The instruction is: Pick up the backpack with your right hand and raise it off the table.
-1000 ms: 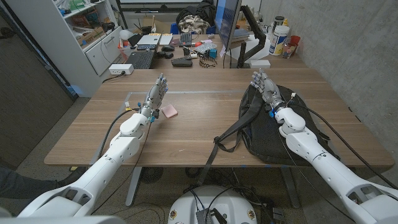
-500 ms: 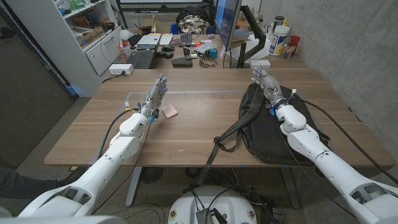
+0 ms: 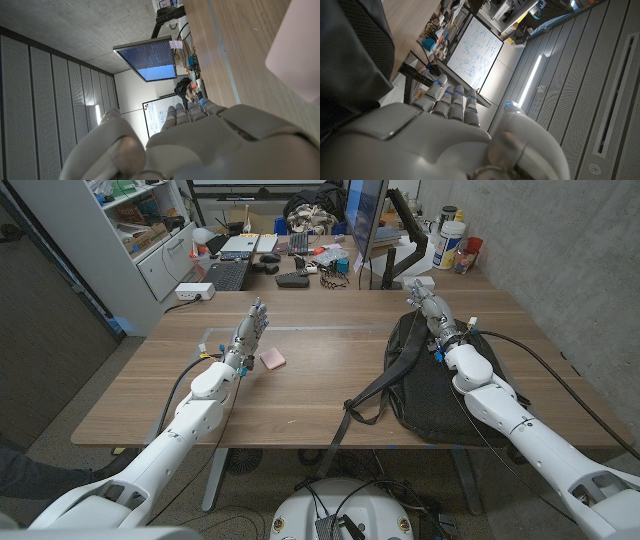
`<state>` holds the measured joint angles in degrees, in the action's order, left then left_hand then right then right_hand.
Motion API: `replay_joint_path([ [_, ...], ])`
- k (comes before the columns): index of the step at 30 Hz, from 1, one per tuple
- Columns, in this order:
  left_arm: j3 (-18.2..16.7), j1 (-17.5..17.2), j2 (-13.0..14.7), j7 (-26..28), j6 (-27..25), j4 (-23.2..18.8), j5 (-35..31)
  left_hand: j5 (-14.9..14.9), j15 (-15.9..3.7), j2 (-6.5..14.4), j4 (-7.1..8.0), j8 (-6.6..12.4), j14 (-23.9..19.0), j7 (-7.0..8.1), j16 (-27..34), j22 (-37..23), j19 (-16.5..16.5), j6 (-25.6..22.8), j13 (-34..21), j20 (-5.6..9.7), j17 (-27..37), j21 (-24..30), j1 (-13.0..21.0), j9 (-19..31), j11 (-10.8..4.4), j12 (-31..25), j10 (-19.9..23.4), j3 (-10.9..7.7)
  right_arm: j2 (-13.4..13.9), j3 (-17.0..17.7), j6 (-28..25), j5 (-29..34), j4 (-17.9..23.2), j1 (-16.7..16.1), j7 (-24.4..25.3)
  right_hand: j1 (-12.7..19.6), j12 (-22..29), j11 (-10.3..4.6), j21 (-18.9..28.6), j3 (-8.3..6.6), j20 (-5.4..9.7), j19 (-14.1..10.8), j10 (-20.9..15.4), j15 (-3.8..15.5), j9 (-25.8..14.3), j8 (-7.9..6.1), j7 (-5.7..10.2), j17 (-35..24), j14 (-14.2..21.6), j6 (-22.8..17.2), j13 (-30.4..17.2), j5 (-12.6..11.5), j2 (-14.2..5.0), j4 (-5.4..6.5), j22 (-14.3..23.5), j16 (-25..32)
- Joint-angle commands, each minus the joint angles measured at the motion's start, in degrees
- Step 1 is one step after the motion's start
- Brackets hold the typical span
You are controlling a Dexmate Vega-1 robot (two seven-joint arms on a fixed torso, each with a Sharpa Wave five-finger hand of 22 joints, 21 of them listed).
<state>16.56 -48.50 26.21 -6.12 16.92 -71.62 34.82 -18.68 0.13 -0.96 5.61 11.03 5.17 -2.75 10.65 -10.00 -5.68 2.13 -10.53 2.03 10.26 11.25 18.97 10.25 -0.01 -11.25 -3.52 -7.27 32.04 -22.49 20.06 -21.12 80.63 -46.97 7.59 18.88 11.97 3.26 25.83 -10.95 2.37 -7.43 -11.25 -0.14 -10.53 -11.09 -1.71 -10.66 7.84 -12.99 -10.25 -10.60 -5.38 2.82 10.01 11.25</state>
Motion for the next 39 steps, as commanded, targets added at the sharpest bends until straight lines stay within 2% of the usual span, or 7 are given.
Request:
replay_joint_path([
  [1, -0.30, -0.49, 0.35, 0.07, 0.26, -0.67, 0.01, 0.01, 0.25, 0.02, -0.38, 0.34, 0.43, -0.24, 0.13, -0.33, -0.57, -0.30, -0.32, 2.26, 0.25, 0.24, 0.52, 0.30, -0.10, -0.34, -0.51, -0.04, 2.06, -1.07, -1.54, 6.61, 1.24, 0.93, 4.03, 0.84, -0.19, -0.82, -0.22, -0.03, 1.01, -0.44, 0.22, 0.48, -0.26, -0.29, 0.41, -0.10, 0.35, -0.36, -0.34, -0.10, -0.14, -0.46, 0.10, 0.08],
  [7, -0.41, -0.85, 0.62, 0.31, 0.38, -1.33, -0.13, 0.05, 0.23, 0.06, -0.42, 0.35, 0.48, -0.20, 0.11, -0.33, -0.59, -0.35, -0.32, 2.20, 0.25, 0.23, 0.60, 0.31, -0.12, -0.34, -0.51, -0.01, 3.65, -1.69, -3.30, 10.85, 2.40, 1.38, 6.37, 1.12, -0.25, -1.03, -0.46, -0.13, 1.06, -0.28, 0.42, 0.55, -0.27, -0.28, 0.67, -0.06, 0.34, -0.39, -0.34, -0.10, -0.13, -0.69, 0.10, 0.02],
  [19, -0.59, -1.52, 1.08, 1.18, -0.04, -2.88, -0.25, 0.13, 0.12, 0.13, -0.48, 0.36, 0.50, -0.08, 0.10, -0.33, -0.67, -0.48, -0.32, 2.04, 0.25, 0.21, 0.73, 0.31, -0.07, -0.32, -0.55, 0.07, 6.36, -2.06, -6.44, 14.62, 4.46, 1.39, 7.87, 1.34, 0.03, -1.42, -0.91, -0.15, 1.08, -0.13, -0.21, 0.73, -0.29, -0.35, 1.10, -0.08, 0.25, -0.70, -0.35, -0.03, -0.07, -0.93, 0.10, -0.07],
  [39, -0.70, -2.44, 1.89, 1.55, -0.35, -4.52, -0.26, 0.25, 0.01, 0.21, -0.56, 0.32, 0.52, 0.07, 0.10, -0.34, -0.79, -0.50, -0.32, 1.85, 0.25, 0.17, 0.90, 0.32, -0.39, -0.30, -0.63, 0.19, 10.94, -4.02, -15.92, 23.58, 9.60, 2.32, 10.21, 1.83, -0.09, -1.93, -1.65, -0.29, 0.87, 0.35, 0.15, 1.19, -0.31, -0.30, 1.48, -0.05, 0.07, -0.75, -0.35, 0.04, -0.03, -1.38, 0.11, -0.21],
])
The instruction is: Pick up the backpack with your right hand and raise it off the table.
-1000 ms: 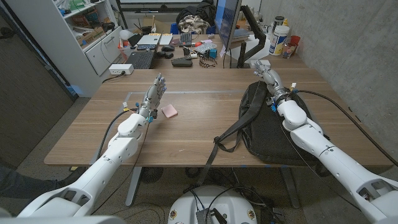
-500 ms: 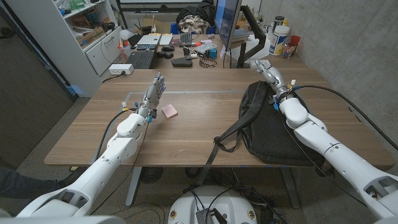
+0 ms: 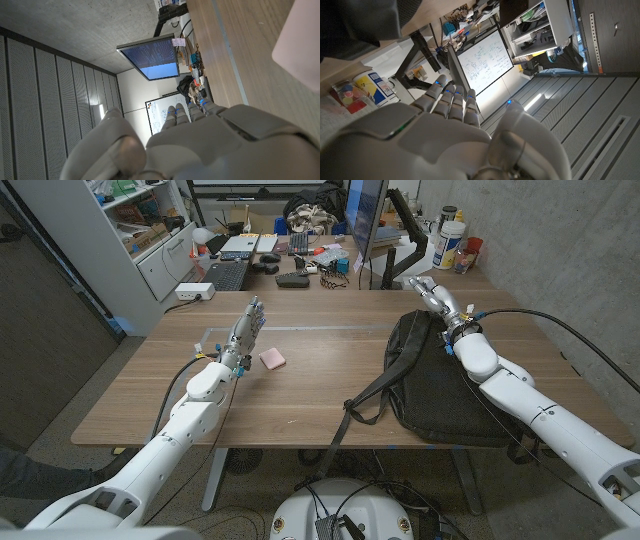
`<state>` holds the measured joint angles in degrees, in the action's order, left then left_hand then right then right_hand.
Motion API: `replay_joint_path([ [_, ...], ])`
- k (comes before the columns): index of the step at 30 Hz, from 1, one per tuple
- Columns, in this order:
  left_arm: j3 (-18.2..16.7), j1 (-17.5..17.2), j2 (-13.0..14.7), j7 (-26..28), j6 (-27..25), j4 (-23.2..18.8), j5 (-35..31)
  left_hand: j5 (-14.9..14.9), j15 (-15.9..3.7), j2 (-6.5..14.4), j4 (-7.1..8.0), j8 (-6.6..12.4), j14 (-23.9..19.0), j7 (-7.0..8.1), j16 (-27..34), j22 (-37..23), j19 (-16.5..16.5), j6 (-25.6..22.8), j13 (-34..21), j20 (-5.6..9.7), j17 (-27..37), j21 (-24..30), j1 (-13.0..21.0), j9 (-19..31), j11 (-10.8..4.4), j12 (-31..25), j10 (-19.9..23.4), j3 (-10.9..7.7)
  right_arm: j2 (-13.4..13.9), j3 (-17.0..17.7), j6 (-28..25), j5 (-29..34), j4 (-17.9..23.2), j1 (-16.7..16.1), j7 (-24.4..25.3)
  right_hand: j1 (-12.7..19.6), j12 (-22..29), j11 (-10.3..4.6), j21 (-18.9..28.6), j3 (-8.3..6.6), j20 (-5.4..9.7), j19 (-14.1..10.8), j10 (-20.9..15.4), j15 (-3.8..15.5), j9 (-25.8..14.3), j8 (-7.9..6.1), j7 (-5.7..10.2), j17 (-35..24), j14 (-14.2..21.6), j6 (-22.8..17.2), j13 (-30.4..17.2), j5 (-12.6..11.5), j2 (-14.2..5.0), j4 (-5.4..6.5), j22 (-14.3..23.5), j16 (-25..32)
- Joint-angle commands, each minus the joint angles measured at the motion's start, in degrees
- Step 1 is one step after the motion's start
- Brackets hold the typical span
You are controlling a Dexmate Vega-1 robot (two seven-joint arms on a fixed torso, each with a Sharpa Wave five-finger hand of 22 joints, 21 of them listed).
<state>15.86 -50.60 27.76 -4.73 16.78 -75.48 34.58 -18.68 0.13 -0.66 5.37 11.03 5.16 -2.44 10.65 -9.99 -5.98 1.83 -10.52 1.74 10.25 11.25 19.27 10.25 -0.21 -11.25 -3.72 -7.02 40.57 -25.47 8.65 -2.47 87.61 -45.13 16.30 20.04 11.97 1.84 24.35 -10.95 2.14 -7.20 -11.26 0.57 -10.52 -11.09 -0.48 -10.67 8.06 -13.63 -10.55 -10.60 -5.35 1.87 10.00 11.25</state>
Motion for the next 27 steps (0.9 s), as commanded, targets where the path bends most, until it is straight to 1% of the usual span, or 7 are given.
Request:
replay_joint_path([
  [1, 0.04, -0.34, 0.36, 0.17, -0.20, -0.73, -0.09, 0.26, 0.01, -0.09, -0.32, 0.33, 0.54, -0.25, 0.10, -0.34, -0.50, -0.22, -0.33, 2.13, 0.26, 0.18, 0.60, 0.32, -0.25, -0.30, -0.43, -0.05, 2.53, -1.04, -4.89, 5.19, 2.86, 0.46, 1.65, 0.69, -0.13, -0.62, -0.23, -0.28, 1.13, 0.15, 0.26, 0.54, -0.32, -0.29, 0.34, -0.04, -0.18, -0.10, -0.05, 0.05, -0.04, -0.45, 0.12, -0.22],
  [6, 0.14, -0.36, 0.38, 0.20, -0.11, -1.01, -0.22, 0.29, 0.04, -0.07, -0.34, 0.32, 0.57, -0.16, 0.09, -0.34, -0.56, -0.22, -0.33, 2.04, 0.26, 0.15, 0.64, 0.33, -0.28, -0.31, -0.40, -0.02, 3.23, -1.19, -5.91, 6.50, 3.58, 0.38, 2.10, 0.73, -0.16, -0.71, -0.41, -0.28, 1.17, 0.24, 0.35, 0.59, -0.33, -0.25, 0.46, -0.04, -0.17, -0.04, -0.05, 0.07, -0.02, -0.52, 0.12, -0.22],
  [7, 0.17, -0.39, 0.40, 0.24, -0.15, -1.10, -0.25, 0.29, 0.03, -0.07, -0.34, 0.32, 0.57, -0.14, 0.09, -0.34, -0.58, -0.23, -0.33, 2.02, 0.26, 0.15, 0.65, 0.33, -0.25, -0.30, -0.43, -0.01, 3.27, -1.21, -6.28, 6.66, 3.74, 0.35, 2.20, 0.74, -0.13, -0.55, -0.44, -0.28, 0.94, 0.19, 0.30, 0.44, -0.33, -0.26, 0.31, -0.05, -0.11, -0.07, -0.05, 0.08, -0.02, -0.53, 0.12, -0.20],
  [12, 0.38, -0.46, 0.57, 0.38, -0.54, -1.43, -0.47, 0.32, 0.02, -0.04, -0.36, 0.31, 0.60, -0.11, 0.09, -0.34, -0.60, -0.24, -0.33, 1.99, 0.26, 0.15, 0.69, 0.33, -0.35, -0.31, -0.42, 0.03, 3.26, -1.35, -6.38, 6.75, 3.21, 0.60, 2.08, 0.81, -0.29, -0.60, -0.63, -0.30, 0.77, 0.13, 0.75, 0.38, -0.34, -0.21, 0.48, -0.06, -0.09, 0.01, -0.05, 0.10, -0.04, -0.62, 0.12, -0.19],
  [15, 0.53, -0.47, 0.70, 0.53, -0.84, -1.59, -0.68, 0.34, 0.09, -0.02, -0.37, 0.31, 0.52, -0.06, 0.12, -0.34, -0.61, -0.26, -0.33, 1.98, 0.27, 0.15, 0.72, 0.33, -0.31, -0.34, -0.34, 0.05, 3.48, -1.90, -6.82, 7.92, 3.00, 1.05, 2.15, 0.84, -0.38, -0.65, -0.73, -0.31, 0.75, 0.08, 1.00, 0.39, -0.34, -0.14, 0.66, -0.06, -0.14, 0.18, -0.05, 0.11, -0.06, -0.67, 0.12, -0.21],
  [16, 0.55, -0.50, 0.73, 0.54, -0.87, -1.65, -0.69, 0.35, 0.09, -0.02, -0.38, 0.32, 0.55, -0.05, 0.11, -0.34, -0.58, -0.28, -0.33, 2.01, 0.27, 0.16, 0.72, 0.33, -0.27, -0.33, -0.37, 0.06, 3.44, -1.99, -7.12, 8.13, 3.04, 1.15, 2.22, 0.85, -0.44, -0.91, -0.78, -0.31, 0.74, 0.06, 1.19, 0.28, -0.34, -0.12, 0.69, -0.06, -0.17, 0.23, -0.05, 0.12, -0.05, -0.69, 0.12, -0.23],
  [27, 0.49, -0.81, 0.71, 0.83, -0.85, -1.75, -0.68, 0.43, 0.03, 0.02, -0.41, 0.32, 0.49, -0.08, 0.14, -0.35, -0.56, -0.35, -0.33, 1.99, 0.27, 0.18, 0.80, 0.33, -0.15, -0.35, -0.33, 0.15, 3.80, -3.50, -9.14, 11.32, 3.25, 2.72, 2.16, 0.90, -0.38, -0.97, -1.17, -0.30, 0.49, 0.20, 1.20, 0.13, -0.36, -0.05, 0.81, -0.08, -0.30, 0.41, -0.04, 0.15, -0.04, -0.80, 0.13, -0.28],
])
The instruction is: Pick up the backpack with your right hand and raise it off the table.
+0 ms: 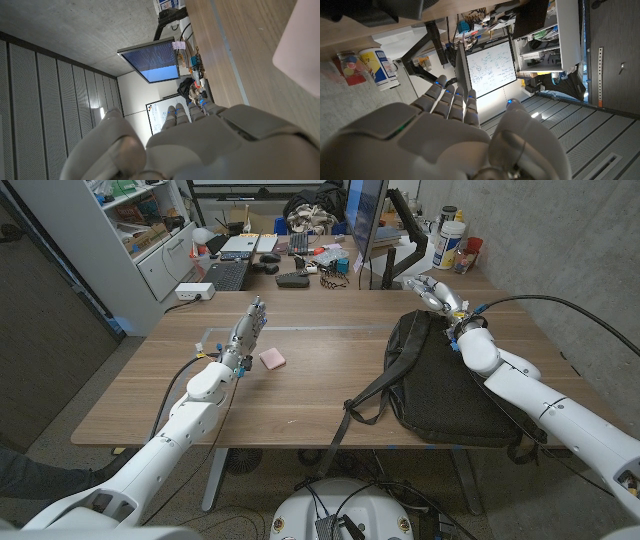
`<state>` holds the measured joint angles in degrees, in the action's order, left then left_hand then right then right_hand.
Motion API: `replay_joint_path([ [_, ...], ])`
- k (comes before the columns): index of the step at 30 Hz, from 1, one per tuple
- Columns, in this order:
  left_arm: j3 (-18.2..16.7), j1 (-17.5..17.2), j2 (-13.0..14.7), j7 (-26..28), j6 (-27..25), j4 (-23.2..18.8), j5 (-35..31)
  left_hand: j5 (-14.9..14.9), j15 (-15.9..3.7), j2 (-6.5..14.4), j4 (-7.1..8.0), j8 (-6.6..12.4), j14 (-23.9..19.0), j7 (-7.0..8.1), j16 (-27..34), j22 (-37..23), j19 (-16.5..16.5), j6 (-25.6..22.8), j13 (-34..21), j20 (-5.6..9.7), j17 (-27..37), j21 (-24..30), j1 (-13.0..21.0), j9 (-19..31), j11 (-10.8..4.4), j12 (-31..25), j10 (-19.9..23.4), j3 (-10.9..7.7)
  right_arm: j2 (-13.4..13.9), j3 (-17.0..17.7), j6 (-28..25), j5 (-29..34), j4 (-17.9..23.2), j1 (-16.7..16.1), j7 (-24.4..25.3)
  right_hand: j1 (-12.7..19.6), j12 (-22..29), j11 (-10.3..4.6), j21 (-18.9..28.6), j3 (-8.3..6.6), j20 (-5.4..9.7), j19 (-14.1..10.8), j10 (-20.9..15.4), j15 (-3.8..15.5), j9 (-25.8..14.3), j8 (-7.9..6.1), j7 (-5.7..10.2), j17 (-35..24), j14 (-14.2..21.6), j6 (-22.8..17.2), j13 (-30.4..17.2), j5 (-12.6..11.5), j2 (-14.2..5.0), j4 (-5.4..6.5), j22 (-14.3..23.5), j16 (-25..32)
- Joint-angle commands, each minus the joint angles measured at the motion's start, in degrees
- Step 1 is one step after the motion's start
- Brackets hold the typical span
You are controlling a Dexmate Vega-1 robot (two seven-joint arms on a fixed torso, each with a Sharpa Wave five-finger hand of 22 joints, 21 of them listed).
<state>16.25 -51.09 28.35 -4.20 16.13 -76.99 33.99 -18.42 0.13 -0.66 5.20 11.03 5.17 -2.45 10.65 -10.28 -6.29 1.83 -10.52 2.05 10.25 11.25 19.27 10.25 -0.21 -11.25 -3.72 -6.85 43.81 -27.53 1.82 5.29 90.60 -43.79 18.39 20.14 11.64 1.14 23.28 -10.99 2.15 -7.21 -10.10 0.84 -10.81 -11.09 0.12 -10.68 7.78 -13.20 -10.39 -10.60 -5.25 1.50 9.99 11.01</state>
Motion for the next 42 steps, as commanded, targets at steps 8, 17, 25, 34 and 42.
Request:
replay_joint_path([
  [8, 0.26, 0.08, -0.11, -0.05, -0.13, 0.35, -0.06, 0.24, 0.06, 0.05, -0.26, 0.29, 0.50, -0.12, 0.14, -0.06, -0.28, -0.33, -0.33, 1.62, 0.27, 0.18, 0.84, 0.34, -0.21, -0.33, -0.38, 0.06, 0.82, -2.29, -4.42, 5.50, 0.64, 2.52, -0.39, 0.82, -0.03, -0.45, -0.43, -0.23, 0.33, 0.36, 0.13, -0.21, -0.07, -0.09, 0.40, -0.09, -0.19, -0.09, -0.20, 0.18, -0.11, -0.52, 0.14, -0.09],
  [17, -0.01, -0.06, 0.03, 0.22, 0.02, 0.01, -0.07, 0.30, 0.10, 0.08, -0.28, 0.34, 0.44, -0.05, 0.16, -0.07, -0.25, -0.51, -0.33, 1.53, 0.28, 0.19, 0.89, 0.34, -0.20, -0.35, -0.32, 0.12, 0.94, -3.19, -5.66, 6.78, 0.23, 3.84, -1.34, 1.01, 0.06, -1.13, -0.78, -0.31, 0.24, 0.31, 0.05, -0.20, -0.07, -0.24, 1.05, -0.07, -0.23, -0.56, -0.20, 0.16, -0.17, -0.71, 0.15, -0.10],
  [25, -0.15, -0.30, 0.43, 0.35, -0.08, -0.88, -0.15, 0.36, 0.10, 0.12, -0.29, 0.34, 0.41, -0.04, 0.17, -0.07, -0.27, -0.54, -0.34, 1.49, 0.28, 0.20, 0.92, 0.34, -0.33, -0.34, -0.34, 0.18, 0.75, -4.34, -7.48, 7.86, 0.22, 5.27, -2.87, 1.02, 0.11, -1.05, -1.00, -0.28, 0.09, 0.38, -0.02, -0.33, -0.07, -0.16, 1.26, -0.08, -0.18, -0.40, -0.19, 0.17, -0.13, -0.78, 0.15, -0.07],
  [34, -0.16, -0.40, 0.91, 0.47, -0.61, -1.67, -0.24, 0.41, 0.06, 0.15, -0.31, 0.32, 0.37, -0.07, 0.18, -0.07, -0.27, -0.53, -0.34, 1.48, 0.28, 0.20, 0.97, 0.34, -0.27, -0.33, -0.37, 0.24, 0.43, -5.97, -9.03, 9.48, -0.16, 6.86, -4.33, 1.00, 0.11, -1.20, -1.30, -0.23, -0.10, 0.49, 0.05, -0.34, -0.07, -0.23, 0.88, -0.09, -0.19, -0.61, -0.19, 0.17, -0.07, -0.84, 0.15, -0.07],
  [42, -0.24, -0.72, 1.15, 0.47, -0.49, -2.07, -0.27, 0.45, 0.08, 0.16, -0.34, 0.31, 0.38, -0.07, 0.17, -0.07, -0.30, -0.56, -0.34, 1.41, 0.28, 0.19, 1.02, 0.35, -0.25, -0.34, -0.35, 0.30, 0.52, -6.84, -10.07, 10.86, -0.44, 7.92, -4.94, 1.01, 0.14, -1.46, -1.53, -0.21, -0.28, 0.53, 0.03, -0.32, -0.07, -0.28, 1.04, -0.09, -0.16, -0.80, -0.19, 0.16, -0.04, -0.91, 0.16, -0.05],
])
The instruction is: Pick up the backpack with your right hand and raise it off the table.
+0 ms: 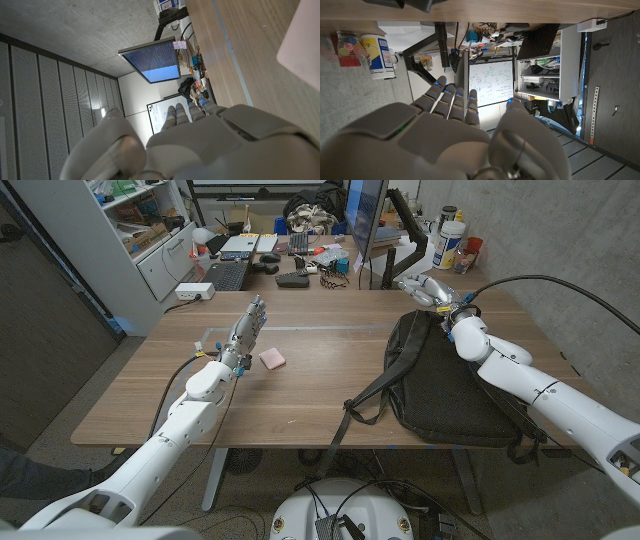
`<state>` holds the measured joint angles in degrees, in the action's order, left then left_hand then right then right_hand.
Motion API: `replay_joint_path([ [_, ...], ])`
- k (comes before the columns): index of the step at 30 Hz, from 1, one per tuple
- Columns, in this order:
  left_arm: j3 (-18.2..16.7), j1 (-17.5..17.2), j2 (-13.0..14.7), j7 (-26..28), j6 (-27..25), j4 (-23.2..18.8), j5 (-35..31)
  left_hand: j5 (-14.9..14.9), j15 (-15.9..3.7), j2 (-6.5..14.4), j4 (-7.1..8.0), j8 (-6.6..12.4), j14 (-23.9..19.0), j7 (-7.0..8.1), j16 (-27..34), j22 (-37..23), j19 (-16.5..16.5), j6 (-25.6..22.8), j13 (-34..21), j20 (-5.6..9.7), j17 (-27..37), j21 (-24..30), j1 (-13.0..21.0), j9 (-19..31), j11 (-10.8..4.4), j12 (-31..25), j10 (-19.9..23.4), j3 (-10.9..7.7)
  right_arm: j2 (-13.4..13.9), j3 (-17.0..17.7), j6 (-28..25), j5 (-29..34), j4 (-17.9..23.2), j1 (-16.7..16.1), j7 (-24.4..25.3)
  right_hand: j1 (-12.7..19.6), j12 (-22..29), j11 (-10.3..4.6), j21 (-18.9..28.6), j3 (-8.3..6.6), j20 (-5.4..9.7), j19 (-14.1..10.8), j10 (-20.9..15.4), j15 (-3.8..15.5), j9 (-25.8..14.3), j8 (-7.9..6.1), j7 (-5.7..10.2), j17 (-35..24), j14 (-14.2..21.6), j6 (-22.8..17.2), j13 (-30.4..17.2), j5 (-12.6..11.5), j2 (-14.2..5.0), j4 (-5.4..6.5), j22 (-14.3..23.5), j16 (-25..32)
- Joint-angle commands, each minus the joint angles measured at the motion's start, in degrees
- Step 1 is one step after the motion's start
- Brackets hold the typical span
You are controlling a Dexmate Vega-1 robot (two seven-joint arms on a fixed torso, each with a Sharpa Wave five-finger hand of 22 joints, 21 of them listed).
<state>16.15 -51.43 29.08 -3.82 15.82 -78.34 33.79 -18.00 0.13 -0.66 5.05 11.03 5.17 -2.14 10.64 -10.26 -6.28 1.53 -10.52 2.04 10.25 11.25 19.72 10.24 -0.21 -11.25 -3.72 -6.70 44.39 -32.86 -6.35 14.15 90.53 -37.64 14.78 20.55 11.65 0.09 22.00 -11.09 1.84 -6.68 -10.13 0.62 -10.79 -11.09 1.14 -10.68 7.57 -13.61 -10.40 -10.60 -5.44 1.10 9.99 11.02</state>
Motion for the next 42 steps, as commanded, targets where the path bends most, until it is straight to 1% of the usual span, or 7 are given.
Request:
replay_joint_path([
  [1, -0.17, -0.46, 0.46, 0.14, -0.19, -0.82, -0.06, 0.04, 0.12, 0.17, -0.20, 0.32, 0.39, -0.39, 0.17, -0.09, -0.33, -0.27, -0.34, 1.41, 0.28, 0.18, 0.58, 0.35, -0.25, -0.34, -0.36, 0.17, 0.00, -1.61, -2.15, 2.21, -0.33, 1.91, -1.46, 0.62, 0.13, -0.43, -0.26, -0.12, 0.03, -0.01, 0.06, -0.15, -0.09, -0.29, 0.04, -0.08, 0.04, -0.42, -0.17, 0.16, 0.16, -0.53, 0.16, -0.06],
  [6, -0.35, -0.84, 0.51, 0.24, -0.10, -1.21, 0.19, 0.08, 0.09, 0.19, -0.24, 0.59, 0.37, -0.44, 0.17, -0.09, -0.33, -1.01, -0.34, 1.34, 0.28, 0.19, 0.65, 0.35, -0.31, -0.36, -0.30, 0.23, -0.04, -2.20, -3.32, 3.51, -0.59, 2.55, -1.48, 0.77, 0.13, -0.71, -0.45, -0.15, -0.09, 0.11, 0.10, -0.18, -0.09, -0.30, 0.15, -0.04, -0.01, -0.48, -0.17, 0.14, 0.20, -0.68, 0.16, -0.10],
  [7, -0.38, -0.91, 0.47, 0.35, 0.03, -1.28, 0.15, 0.10, 0.12, 0.20, -0.26, 0.70, 0.26, -0.74, 0.21, -0.09, -0.36, -1.34, -0.34, 1.29, 0.28, 0.18, 0.68, 0.35, -0.21, -0.38, -0.26, 0.25, -0.11, -2.29, -3.62, 3.65, -0.65, 2.66, -1.54, 0.80, 0.17, -0.89, -0.50, -0.16, -0.13, 0.14, 0.02, -0.17, -0.09, -0.29, 0.20, -0.03, -0.02, -0.48, -0.17, 0.14, 0.20, -0.71, 0.16, -0.11],
  [11, -0.51, -1.21, 0.56, 0.72, 0.15, -1.89, 0.08, 0.13, 0.22, 0.22, -0.28, 0.75, 0.12, -1.11, 0.26, -0.09, -0.25, -1.59, -0.34, 1.72, 0.28, 0.23, 0.74, 0.35, 0.05, -0.40, -0.20, 0.31, -0.05, -3.48, -4.77, 5.22, -1.06, 3.69, -2.64, 0.81, 0.31, -1.19, -0.64, -0.14, -0.18, 0.16, -0.33, 0.11, -0.09, -0.24, 0.27, -0.04, -0.10, -0.39, -0.17, 0.13, 0.23, -0.76, 0.16, -0.14],
  [24, -0.70, -1.71, 0.30, 0.98, 1.10, -1.97, 0.16, 0.20, 0.26, 0.29, -0.32, 0.72, 0.18, -1.04, 0.21, -0.09, -0.32, -1.75, -0.33, 1.53, 0.28, 0.21, 0.83, 0.35, -0.05, -0.38, -0.21, 0.39, -0.26, -5.15, -7.28, 6.97, -2.27, 5.60, -4.97, 0.68, 0.52, -1.53, -1.20, -0.06, -0.31, 0.52, -0.90, -0.20, -0.09, -0.15, 1.21, -0.08, -0.31, -0.22, -0.16, 0.10, 0.24, -0.78, 0.17, -0.17],
  [34, -0.60, -2.23, 0.23, 1.31, 1.06, -2.26, 0.15, 0.27, 0.05, 0.45, -0.33, 0.76, -0.02, -0.95, 0.27, -0.09, -0.27, -2.06, -0.33, 1.42, 0.28, 0.23, 0.91, 0.35, -0.29, -0.44, -0.03, 0.43, -0.34, -6.25, -8.53, 7.98, -3.31, 7.59, -7.10, 0.63, 0.34, -1.58, -1.54, -0.04, -0.63, 0.68, -0.48, -0.38, -0.09, -0.07, 1.37, -0.10, -0.50, -0.03, -0.16, 0.07, 0.19, -0.80, 0.18, -0.20],
  [42, -0.61, -2.86, 0.64, 2.16, 0.54, -3.64, -0.24, 0.31, -0.07, 0.55, -0.34, 0.76, -0.10, -0.87, 0.29, -0.09, -0.27, -2.17, -0.33, 1.31, 0.28, 0.23, 0.98, 0.36, -0.41, -0.44, 0.01, 0.44, 0.07, -6.26, -8.59, 7.77, -3.99, 8.06, -7.85, 0.69, 0.29, -1.61, -1.81, -0.05, -0.92, 0.79, -0.34, -0.77, -0.10, -0.02, 1.57, -0.08, -0.55, 0.13, -0.17, 0.05, 0.20, -0.89, 0.18, -0.21],
])
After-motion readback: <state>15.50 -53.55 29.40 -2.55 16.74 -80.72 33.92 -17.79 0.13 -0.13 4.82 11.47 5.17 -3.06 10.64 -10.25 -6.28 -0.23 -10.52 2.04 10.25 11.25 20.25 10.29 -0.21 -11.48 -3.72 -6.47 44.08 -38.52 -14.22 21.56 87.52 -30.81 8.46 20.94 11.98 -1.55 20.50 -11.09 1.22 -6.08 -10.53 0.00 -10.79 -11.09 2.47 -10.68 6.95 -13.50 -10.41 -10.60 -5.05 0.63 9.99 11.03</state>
